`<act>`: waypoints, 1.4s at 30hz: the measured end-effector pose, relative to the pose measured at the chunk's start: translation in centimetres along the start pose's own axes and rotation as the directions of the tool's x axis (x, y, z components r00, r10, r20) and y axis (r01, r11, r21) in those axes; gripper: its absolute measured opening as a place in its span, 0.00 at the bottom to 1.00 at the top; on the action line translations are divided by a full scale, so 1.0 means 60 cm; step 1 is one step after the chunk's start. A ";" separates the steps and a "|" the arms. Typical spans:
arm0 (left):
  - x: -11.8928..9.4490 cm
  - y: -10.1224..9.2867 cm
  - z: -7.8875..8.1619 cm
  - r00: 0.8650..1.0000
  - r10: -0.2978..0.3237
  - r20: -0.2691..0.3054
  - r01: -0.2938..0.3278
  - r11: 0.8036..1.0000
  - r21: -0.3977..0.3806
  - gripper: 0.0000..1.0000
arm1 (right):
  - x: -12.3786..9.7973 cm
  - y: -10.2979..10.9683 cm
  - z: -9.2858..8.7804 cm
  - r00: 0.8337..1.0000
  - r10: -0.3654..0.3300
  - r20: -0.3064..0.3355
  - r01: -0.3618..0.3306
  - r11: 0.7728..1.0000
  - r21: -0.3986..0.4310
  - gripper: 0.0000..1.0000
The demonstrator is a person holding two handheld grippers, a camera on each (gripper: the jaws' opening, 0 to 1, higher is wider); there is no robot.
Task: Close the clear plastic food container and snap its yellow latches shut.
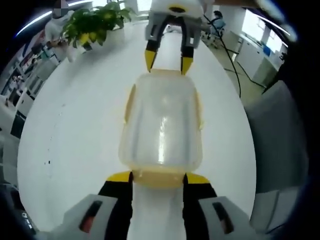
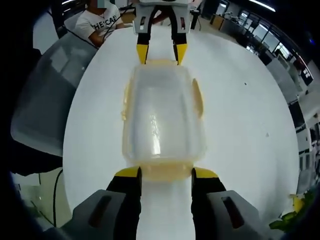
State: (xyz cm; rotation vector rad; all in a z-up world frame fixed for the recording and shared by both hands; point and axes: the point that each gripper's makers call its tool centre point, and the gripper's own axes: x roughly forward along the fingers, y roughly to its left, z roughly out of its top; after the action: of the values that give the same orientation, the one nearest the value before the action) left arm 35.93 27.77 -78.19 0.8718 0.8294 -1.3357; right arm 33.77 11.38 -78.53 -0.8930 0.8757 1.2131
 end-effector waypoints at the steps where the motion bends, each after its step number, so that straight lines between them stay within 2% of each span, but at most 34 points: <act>1: 0.000 -0.001 0.000 1.000 -0.001 0.002 0.001 1.000 -0.004 0.33 | 0.000 0.000 -0.001 1.000 0.001 0.002 -0.001 1.000 0.001 0.36; 11: 0.011 -0.004 -0.001 1.000 -0.023 -0.003 0.023 1.000 -0.015 0.33 | 0.004 0.003 -0.004 0.999 0.014 0.030 -0.014 1.000 0.013 0.36; 17: 0.012 -0.008 -0.002 0.998 -0.035 -0.047 0.035 0.999 0.001 0.33 | 0.005 0.004 -0.003 1.000 0.025 0.009 -0.025 1.000 -0.012 0.36; 23: 0.014 -0.010 0.000 0.998 -0.045 -0.053 0.046 0.999 0.013 0.34 | 0.009 0.009 -0.008 0.999 0.037 -0.027 -0.039 0.998 -0.048 0.37; 30: 0.013 -0.010 0.000 0.997 -0.054 -0.046 0.054 0.999 0.001 0.34 | 0.009 0.008 -0.009 0.999 0.025 -0.032 -0.027 0.997 -0.066 0.38; 42: 0.009 -0.010 -0.002 0.998 -0.056 -0.034 0.054 0.997 -0.058 0.35 | -0.002 0.014 -0.015 0.999 0.040 0.015 -0.040 0.999 0.024 0.39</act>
State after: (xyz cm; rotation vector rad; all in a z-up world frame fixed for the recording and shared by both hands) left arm 35.38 27.58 -78.75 0.8354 0.9208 -1.3417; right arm 32.86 10.61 -78.83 -0.8494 0.8982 1.2396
